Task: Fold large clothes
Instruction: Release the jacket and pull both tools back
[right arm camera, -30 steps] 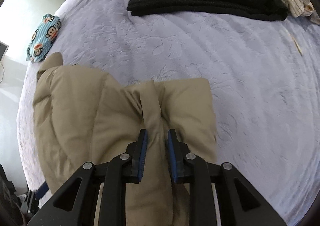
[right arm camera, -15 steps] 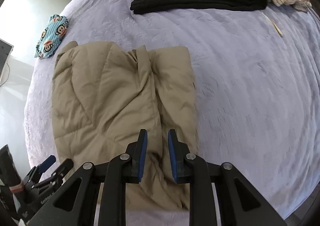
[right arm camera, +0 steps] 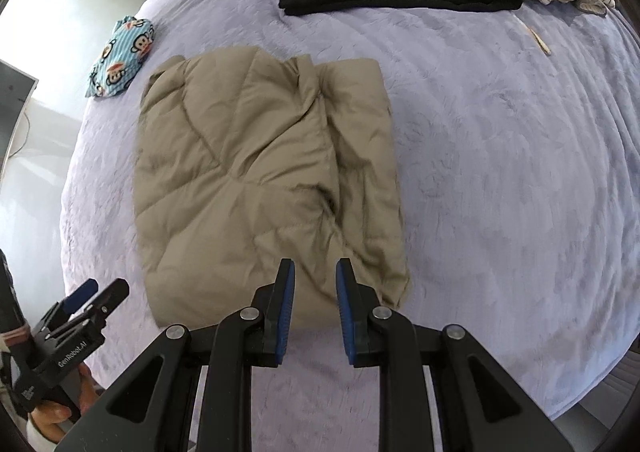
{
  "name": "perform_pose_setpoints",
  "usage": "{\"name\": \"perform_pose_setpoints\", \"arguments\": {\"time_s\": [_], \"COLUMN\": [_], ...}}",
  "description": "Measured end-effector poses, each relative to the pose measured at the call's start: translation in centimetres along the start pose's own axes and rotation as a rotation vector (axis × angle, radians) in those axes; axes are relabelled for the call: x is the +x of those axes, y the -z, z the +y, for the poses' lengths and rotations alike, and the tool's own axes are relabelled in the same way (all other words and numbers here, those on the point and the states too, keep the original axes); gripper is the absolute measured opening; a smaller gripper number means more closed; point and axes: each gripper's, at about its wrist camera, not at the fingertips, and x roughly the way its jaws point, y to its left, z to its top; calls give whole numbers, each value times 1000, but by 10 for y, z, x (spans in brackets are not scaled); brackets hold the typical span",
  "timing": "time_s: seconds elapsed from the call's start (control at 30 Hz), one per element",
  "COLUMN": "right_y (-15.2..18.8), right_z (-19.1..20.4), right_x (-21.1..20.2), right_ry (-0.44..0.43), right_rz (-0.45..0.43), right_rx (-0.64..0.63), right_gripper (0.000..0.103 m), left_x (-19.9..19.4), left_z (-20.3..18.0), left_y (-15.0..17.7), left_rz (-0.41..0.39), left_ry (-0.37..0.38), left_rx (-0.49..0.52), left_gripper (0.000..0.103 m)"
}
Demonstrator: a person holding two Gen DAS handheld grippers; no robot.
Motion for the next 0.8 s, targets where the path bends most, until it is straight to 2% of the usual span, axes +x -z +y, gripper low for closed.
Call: {"name": "perform_pose_setpoints", "arguments": {"time_s": [0.17,0.23,0.27,0.33,0.37,0.53,0.6,0.63,0.8], "right_y": [10,13,14,17,19,24,24,25,24], "right_z": [5,6,6,6,6,12,15,18,24], "right_x": [-8,-13,-17,-26,-32,-63,-75,-81,-104], "right_ry": [-7,-11,-15,-9,-2,41,64,76,91], "right_rz": [15,10,6,-13,-27,-97,-132,-154,-229], "right_rx": [-36,-52,-57,-64,-71,-129,-150,-161,-185], "right_gripper": [24,24,25,37,46,60,79,84,87], "left_x": [-22,-30,-35,-46,-49,-77,-87,-93,-113], "left_z": [-5,-7,-8,-11,-13,-17,-19,-21,-27], "left_y": [11,16,18,21,21,22,21,21,21], "left_rz": [-26,-33,-42,-49,-51,-102,-128,-144,-189], "left_ry": [-35,-57,-65,-73,-79,-90,-99,-106,-122], "left_rx": [-1,-10,-13,-18,-24,-62,-65,-64,-62], "left_gripper": [89,103,103,103,103,103,103,103,103]}}
